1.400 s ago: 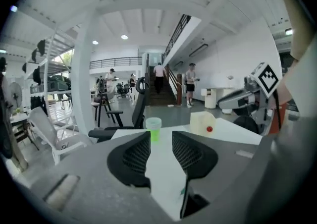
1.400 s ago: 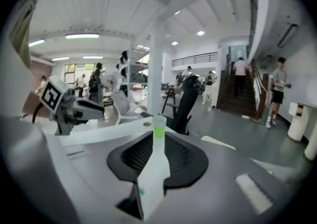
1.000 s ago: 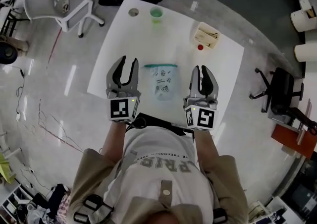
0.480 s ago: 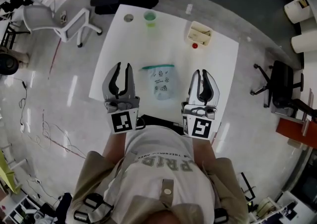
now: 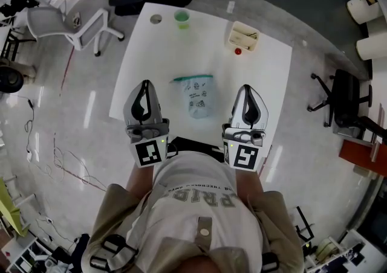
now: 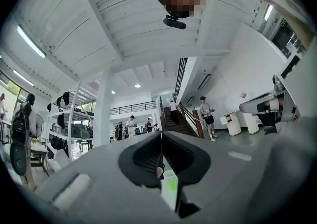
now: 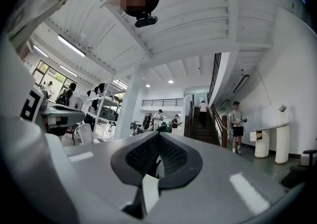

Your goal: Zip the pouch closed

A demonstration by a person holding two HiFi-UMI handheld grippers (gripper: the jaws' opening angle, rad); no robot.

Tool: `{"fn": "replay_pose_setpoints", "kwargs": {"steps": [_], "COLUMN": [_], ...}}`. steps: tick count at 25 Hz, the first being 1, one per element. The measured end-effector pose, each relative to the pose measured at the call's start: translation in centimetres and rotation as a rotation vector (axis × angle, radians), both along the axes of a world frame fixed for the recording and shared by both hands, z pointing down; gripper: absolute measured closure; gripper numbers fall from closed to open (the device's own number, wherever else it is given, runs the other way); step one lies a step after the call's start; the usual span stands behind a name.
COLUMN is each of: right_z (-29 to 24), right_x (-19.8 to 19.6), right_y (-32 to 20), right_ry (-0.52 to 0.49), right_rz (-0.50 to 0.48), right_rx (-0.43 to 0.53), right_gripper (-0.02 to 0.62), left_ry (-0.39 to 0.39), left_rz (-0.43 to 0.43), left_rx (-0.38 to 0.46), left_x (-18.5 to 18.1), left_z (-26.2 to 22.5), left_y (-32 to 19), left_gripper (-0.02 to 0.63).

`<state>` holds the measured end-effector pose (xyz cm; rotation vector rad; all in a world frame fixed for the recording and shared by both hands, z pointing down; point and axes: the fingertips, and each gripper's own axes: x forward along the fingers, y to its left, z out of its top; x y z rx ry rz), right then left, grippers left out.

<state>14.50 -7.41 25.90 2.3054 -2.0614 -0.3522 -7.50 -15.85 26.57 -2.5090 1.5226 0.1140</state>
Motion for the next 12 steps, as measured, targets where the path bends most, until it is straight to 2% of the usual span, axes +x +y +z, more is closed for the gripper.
{"fn": "replay_pose_setpoints", "kwargs": {"steps": [12], "right_z": [0.8], "right_x": [-1.0], "right_y": [-0.7], "right_ry": [0.014], "right_rz": [-0.009], "right_rx": [-0.001], "right_gripper": [0.594], "left_ry": [0.0], "left_rz": [0.069], "left_rx": [-0.011], "left_x": [1.4], "left_z": [1.2], "left_y": [-0.6], "left_gripper": [0.592]}}
